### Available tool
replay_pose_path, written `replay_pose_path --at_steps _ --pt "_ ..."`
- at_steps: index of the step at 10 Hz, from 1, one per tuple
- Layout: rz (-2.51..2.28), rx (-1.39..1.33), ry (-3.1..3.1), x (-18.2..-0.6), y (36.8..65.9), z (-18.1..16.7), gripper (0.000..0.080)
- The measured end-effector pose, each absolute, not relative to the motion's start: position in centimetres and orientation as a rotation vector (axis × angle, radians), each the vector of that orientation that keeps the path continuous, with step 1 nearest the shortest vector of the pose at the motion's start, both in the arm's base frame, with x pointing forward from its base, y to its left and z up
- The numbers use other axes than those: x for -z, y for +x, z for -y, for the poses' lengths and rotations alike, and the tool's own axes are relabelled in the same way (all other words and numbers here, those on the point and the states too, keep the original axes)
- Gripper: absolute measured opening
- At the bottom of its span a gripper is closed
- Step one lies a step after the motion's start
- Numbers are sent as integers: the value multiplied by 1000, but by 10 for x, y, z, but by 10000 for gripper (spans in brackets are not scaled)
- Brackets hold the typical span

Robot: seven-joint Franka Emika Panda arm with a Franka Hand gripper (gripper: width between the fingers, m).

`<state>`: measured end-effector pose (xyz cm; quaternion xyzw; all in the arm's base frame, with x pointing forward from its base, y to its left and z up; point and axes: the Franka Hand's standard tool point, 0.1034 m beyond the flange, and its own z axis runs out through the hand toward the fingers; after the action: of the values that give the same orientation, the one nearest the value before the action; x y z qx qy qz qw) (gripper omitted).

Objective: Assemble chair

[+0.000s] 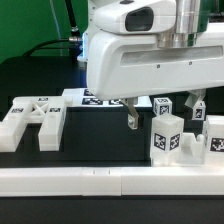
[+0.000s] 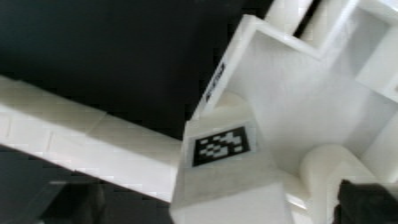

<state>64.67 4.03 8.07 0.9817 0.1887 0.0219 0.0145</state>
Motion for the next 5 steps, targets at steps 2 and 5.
replay_pose_path --at_steps 2,5 --pt "-586 -70 3056 -81 647 -40 648" --pt "-550 -71 3064 -80 647 -40 358"
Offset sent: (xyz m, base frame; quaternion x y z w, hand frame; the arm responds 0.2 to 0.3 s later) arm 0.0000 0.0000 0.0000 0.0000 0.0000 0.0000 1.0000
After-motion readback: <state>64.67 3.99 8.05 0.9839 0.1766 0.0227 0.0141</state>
